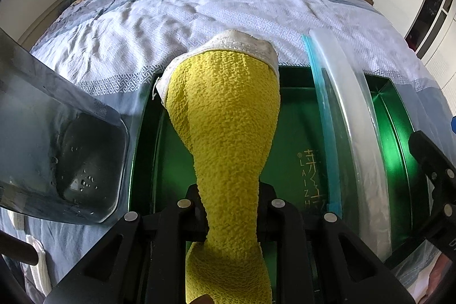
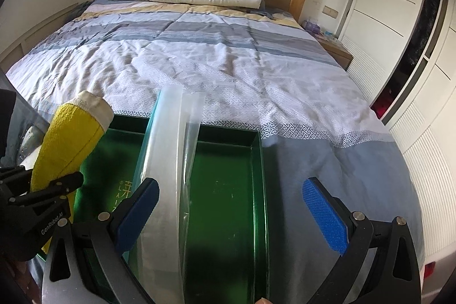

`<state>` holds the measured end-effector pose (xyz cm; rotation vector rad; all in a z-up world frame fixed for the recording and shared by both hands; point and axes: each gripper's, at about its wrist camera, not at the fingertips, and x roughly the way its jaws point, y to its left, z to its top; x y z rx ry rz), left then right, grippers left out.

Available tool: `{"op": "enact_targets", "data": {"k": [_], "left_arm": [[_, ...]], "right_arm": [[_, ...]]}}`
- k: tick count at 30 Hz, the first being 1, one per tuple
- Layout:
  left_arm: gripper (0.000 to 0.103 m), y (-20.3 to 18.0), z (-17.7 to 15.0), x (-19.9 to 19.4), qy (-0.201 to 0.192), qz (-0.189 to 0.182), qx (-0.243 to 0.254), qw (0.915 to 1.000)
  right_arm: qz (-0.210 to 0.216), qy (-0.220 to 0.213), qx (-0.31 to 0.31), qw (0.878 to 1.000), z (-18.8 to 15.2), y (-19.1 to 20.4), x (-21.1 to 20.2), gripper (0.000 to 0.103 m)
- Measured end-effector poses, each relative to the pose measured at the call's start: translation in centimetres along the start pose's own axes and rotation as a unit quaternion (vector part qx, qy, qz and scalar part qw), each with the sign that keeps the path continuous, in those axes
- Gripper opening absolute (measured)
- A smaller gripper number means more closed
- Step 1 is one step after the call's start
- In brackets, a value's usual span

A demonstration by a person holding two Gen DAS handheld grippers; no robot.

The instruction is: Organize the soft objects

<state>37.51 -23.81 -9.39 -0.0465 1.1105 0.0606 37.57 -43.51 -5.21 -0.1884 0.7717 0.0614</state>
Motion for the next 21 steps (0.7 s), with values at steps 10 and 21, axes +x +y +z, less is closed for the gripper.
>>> {"op": "enact_targets", "data": {"k": [10,21], "left_arm": [[0.038,-0.1,0.0,0.2,0.001,-0.004,0.004,1.0000],[0.069,-0.2,0.2,-0.5,-0.015,0.004,0.003,0.9999]], "right_arm": [[-0.001,-0.002,0.019,1.000,-0.3,-0.9,0.1,0.103],[-0.001,-0.003,0.028,1.000,-0.4,-1.2,0.0,0.103]]}}
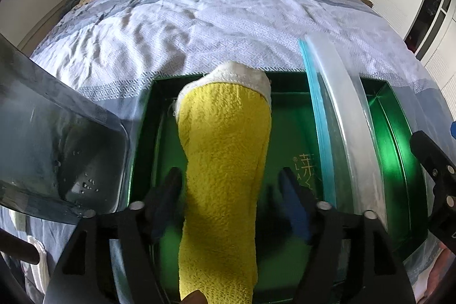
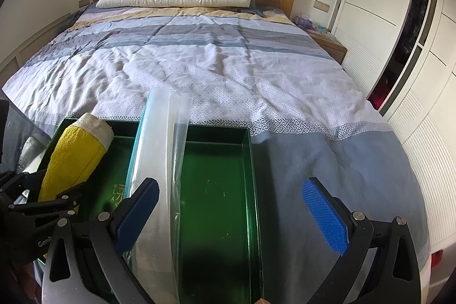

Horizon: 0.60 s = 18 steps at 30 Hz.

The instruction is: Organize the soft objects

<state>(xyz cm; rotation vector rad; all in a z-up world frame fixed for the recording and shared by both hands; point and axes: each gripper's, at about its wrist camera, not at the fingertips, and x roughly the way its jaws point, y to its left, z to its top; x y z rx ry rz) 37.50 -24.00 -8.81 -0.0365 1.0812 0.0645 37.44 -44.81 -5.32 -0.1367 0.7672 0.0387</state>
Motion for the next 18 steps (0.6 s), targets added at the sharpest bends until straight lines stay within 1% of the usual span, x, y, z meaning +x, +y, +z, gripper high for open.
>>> {"op": "enact_targets", "data": {"k": [7,14,15,16,18], "left_arm": [[0.069,0.2,0.2,-0.1,-0.003,-0.001,-0.002,1.0000],[0.070,-0.1,0.1,-0.9,-0.018,-0.001,0.001,0.9998],[0.074,-0.2,0.2,-1.0,-0.021,0.000,0.003,0.9998],[0.081,-0.2,0.2,-1.1,-0.023,0.000,0.003,0.9997],[0.086,-0.3,0.2,-1.3,-0.026,-0.006,0.003,0.9997]], "right_arm": [[0.000,-0.002,0.001,1.000,0.0,0.0,-0.1,0.103],[0.000,-0.002,0.003,1.000,0.0,0.0,-0.2,0.103],[0.000,-0.003,0.003,1.000,-0.1,0.0,-0.3,0.103],[0.001,-0.003,0.002,1.000,-0.1,0.0,-0.3,0.103],[-0.001,-0.004,0.001,1.000,-0.1,0.1,-0.4,0.103]]}}
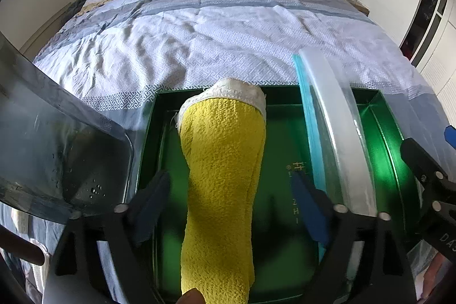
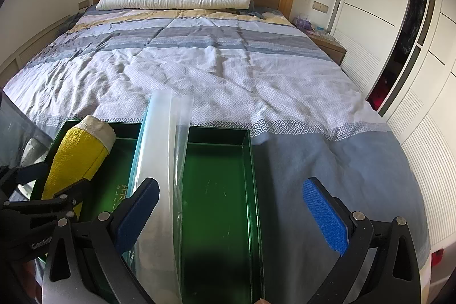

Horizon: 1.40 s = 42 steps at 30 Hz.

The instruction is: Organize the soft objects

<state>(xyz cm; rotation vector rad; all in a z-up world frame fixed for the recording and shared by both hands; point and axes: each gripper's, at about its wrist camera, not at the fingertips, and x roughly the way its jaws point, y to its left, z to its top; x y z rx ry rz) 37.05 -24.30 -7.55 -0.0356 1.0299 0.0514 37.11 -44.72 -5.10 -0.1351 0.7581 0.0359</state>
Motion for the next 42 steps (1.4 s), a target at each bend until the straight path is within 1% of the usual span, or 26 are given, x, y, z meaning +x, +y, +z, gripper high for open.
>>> {"op": "enact_targets", "data": {"k": [11,20,28,32,38,42], "left_arm": [[0.087,-0.6,-0.2,-1.3,-0.011,-0.002,0.011,0.9999],[0.087,-1.3,-0.9,-3.4,-0.015,-0.013,0.017,0.9997],[0.087,-1.9,-2.4,-7.5,-0.025,-0.032,0.026,0.9988],[0.087,-1.8,-3.5,-10.0,-0.034,-0.038,0.034,0.9981],[0.087,-0.2,-5.3,-14.0,-0.051,-0.039,0.040,0.9971],[0.087,1.7,-6.7,-16.6,-0.067,-0.027,0.046,0.9963]], "right_arm": [[-0.015,-0.009,-0.001,1.000,0.2,0.2,-1.1,0.103],[-0.039,-0.019,0.011,0.999,0.0,-0.7,-3.5,0.103],[-0.057,-0.022,0.017,0.998,-1.1,-1.5,-7.3,0.103],[-0.066,-0.020,0.018,0.997,-2.3,-1.8,-9.6,0.103],[-0.071,-0.018,0.033,0.997,-4.5,-2.0,-13.3,0.103],[-0.060,-0.020,0.036,0.997,-6.4,-1.2,-16.1,0.103]]}}
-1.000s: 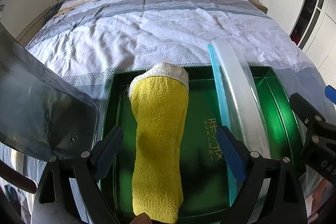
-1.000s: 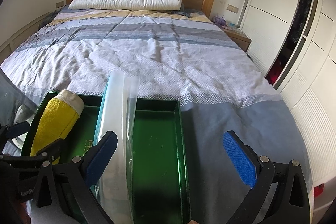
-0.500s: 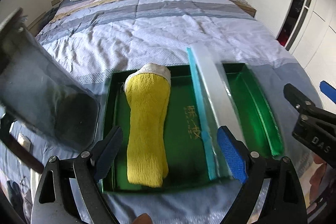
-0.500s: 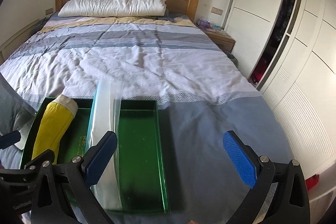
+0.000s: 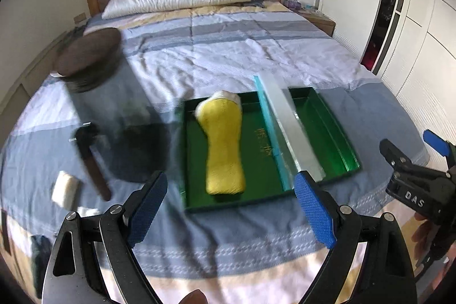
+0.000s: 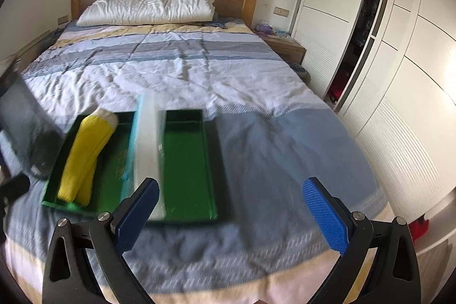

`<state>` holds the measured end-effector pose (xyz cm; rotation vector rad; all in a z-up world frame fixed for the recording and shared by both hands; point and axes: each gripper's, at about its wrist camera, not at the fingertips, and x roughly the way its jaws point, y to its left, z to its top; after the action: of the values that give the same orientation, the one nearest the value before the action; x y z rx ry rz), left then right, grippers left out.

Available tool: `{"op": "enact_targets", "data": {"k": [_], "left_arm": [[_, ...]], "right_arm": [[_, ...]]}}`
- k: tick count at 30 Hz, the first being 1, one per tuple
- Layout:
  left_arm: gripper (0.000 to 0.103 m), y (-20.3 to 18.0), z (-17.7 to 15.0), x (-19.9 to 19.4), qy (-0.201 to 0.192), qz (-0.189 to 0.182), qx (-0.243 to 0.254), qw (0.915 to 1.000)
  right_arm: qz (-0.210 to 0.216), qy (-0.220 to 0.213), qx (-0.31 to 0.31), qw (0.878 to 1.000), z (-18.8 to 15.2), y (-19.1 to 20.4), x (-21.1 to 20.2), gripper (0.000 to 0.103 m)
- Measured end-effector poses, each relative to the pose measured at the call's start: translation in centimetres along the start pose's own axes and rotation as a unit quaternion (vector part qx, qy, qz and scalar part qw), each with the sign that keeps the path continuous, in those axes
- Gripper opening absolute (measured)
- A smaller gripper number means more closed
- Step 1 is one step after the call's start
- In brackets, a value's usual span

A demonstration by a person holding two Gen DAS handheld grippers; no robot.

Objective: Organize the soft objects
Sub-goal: 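Withdraw both tools from the tray and move toward the grey cloths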

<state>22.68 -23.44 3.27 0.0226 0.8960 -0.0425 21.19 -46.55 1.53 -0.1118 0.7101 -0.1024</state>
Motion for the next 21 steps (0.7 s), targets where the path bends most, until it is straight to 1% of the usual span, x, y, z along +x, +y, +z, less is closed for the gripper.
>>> {"op": "enact_targets", "data": {"k": [5,7,9,13,17,21], "left_arm": [[0.087,1.7,-2.1,-2.8,-0.018,0.021,0.019,0.9994],[0.087,2.4,-3.1,-3.8,-0.019,0.022,0.027,0.9992],[0.087,3.3,-4.4,-5.1,-0.028,0.036,0.036,0.9983],[0.087,5.2,-6.3,-6.9,-0.034,0.040,0.041,0.9978],[0.087,6.9,-8.1,-8.5,-0.039,0.051,0.041,0.9971],[0.087,9.5,-10.2,-10.4,-0.044,0.058,0.037,0.9966]], "right_arm": [[0.018,-0.003,-0.018,1.000,-2.4,2.1,-3.9,0.103],[0.031,-0.010,-0.027,0.999,-3.2,3.4,-5.7,0.103],[0.042,-0.019,-0.037,0.998,-3.7,4.8,-7.6,0.103],[0.067,-0.034,-0.036,0.997,-4.8,6.7,-10.9,0.103],[0.078,-0.048,-0.045,0.995,-5.6,8.7,-13.8,0.103],[0.094,-0.058,-0.047,0.993,-6.5,10.6,-16.4,0.103]]}}
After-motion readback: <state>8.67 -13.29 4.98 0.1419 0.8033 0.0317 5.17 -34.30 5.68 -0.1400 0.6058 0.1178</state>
